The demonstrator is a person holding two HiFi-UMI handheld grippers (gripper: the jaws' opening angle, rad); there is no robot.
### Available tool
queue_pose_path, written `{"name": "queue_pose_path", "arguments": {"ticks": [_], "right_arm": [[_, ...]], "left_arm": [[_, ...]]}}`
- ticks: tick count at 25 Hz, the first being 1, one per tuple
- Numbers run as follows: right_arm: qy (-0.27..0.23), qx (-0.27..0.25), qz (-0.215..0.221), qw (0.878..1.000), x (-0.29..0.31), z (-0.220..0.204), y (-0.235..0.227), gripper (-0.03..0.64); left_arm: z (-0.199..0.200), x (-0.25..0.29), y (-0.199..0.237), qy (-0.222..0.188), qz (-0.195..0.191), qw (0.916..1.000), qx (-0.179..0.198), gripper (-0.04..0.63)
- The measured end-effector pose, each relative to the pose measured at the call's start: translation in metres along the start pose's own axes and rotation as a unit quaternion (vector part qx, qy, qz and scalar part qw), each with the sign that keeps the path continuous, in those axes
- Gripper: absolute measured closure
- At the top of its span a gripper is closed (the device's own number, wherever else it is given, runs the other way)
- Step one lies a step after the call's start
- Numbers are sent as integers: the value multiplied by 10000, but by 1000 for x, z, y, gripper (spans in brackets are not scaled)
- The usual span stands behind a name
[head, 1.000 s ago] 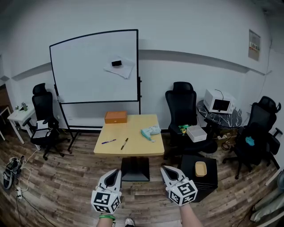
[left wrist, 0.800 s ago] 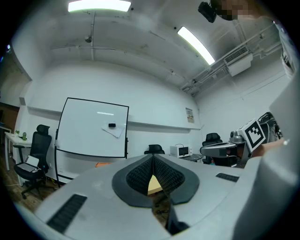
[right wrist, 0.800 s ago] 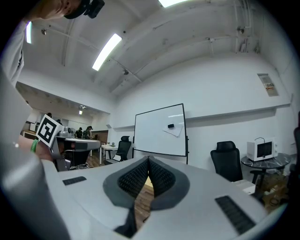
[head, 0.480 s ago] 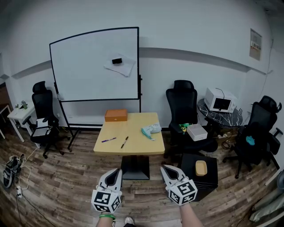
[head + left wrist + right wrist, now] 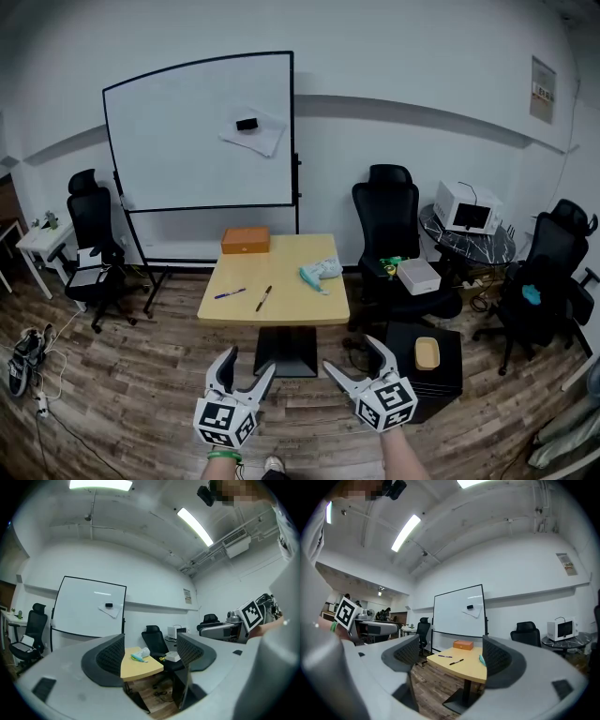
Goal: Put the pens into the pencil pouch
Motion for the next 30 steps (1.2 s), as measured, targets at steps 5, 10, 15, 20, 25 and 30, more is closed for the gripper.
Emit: {"name": "queue_pose_path", "arguments": {"ticks": [5, 10, 15, 20, 25, 30], "right_arm": [[8, -47, 45, 10000, 4, -1, -1, 181], [42, -70, 96, 9999, 10, -3, -8, 179], [125, -7, 116, 9999, 25, -13, -20, 181], [141, 35, 91, 9999, 58, -24, -39, 192], [187, 33, 89, 9998, 113, -36, -59, 205], [307, 82, 47, 9995, 181, -45, -79, 209]], "left_arm": [[-2, 4, 0, 51, -71, 9999, 59, 262], [-3, 14, 1, 125, -176, 9997, 144, 264], [-10, 30, 12, 170, -193, 9996, 86, 264], [-25, 59, 34, 206, -186, 9996, 9, 264], [-37, 102, 75, 221, -218, 9995, -4, 264], [-42, 153, 125, 309, -343, 9989, 35, 264]]}}
Point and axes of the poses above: the fingertips, and each gripper's own axes: x forward along the fingers, y to its left, z out of its top, the point moved 8 cm from there along -x, backward along the fingers, and after that the axes turned 2 degrees about -x, right-handed, at the moved point
